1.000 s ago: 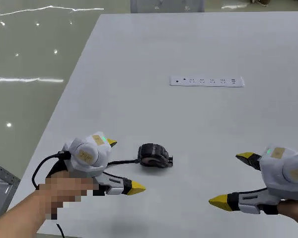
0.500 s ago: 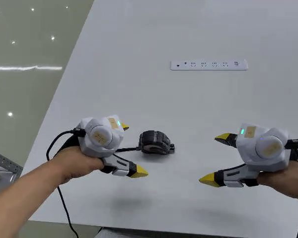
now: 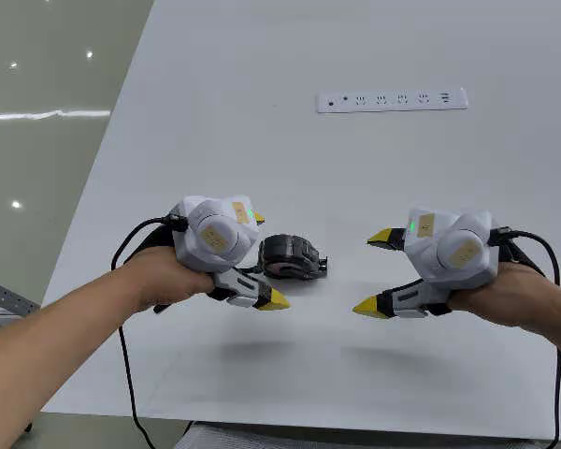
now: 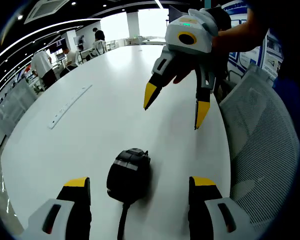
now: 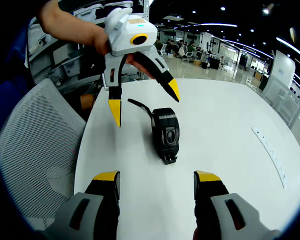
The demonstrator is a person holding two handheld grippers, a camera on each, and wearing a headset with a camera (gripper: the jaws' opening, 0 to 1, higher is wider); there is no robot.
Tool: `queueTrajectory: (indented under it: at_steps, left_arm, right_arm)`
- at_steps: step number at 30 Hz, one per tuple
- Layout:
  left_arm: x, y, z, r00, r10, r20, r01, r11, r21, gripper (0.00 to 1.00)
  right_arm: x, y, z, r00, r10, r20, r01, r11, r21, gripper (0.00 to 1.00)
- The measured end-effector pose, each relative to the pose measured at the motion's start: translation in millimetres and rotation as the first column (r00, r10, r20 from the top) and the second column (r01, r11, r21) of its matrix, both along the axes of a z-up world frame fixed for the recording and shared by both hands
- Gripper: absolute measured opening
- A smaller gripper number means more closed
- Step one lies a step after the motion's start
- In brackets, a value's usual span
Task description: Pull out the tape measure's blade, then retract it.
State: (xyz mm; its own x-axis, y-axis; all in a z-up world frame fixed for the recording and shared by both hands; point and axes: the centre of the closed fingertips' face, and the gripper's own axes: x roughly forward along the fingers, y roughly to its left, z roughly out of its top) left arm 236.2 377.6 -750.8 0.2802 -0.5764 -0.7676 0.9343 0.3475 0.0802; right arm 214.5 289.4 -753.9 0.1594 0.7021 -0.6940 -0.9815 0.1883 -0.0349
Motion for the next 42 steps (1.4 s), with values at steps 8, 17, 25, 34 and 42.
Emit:
queueTrajectory:
  at_steps: [8, 17, 25, 34, 42]
  left_arm:
    - [8.2, -5.1, -5.0, 0.999, -0.045, 0.009, 0.045, 0.999, 0.018, 0.7]
    - [12.0, -8.9, -14.3, 0.996, -0.088, 0.004, 0.088, 0.995, 0.038, 0.65]
    - [18.7, -14.2, -20.1, 0.994, -0.112, 0.009, 0.111, 0.993, 0.038, 0.56]
    - [22.1, -16.1, -26.8, 0.989, -0.149, 0.012, 0.148, 0.987, 0.058, 0.49]
    - [24.6, -15.9, -29.8, 0.987, -0.159, 0.012, 0.158, 0.985, 0.062, 0.41]
  right_arm:
    - [10.5, 14.0, -16.0, 0.998, 0.058, 0.02, -0.057, 0.998, -0.024, 0.48]
    - [21.5, 27.5, -35.0, 0.997, 0.074, -0.009, -0.074, 0.997, -0.018, 0.43]
    - [30.1, 36.3, -50.7, 0.993, 0.12, -0.001, -0.12, 0.992, -0.034, 0.34]
    - [32.2, 42.4, -66.4, 0.986, 0.169, -0.014, -0.169, 0.984, -0.06, 0.27]
    - [34.3, 44.3, -70.6, 0.981, 0.191, -0.023, -0.192, 0.98, -0.061, 0.22]
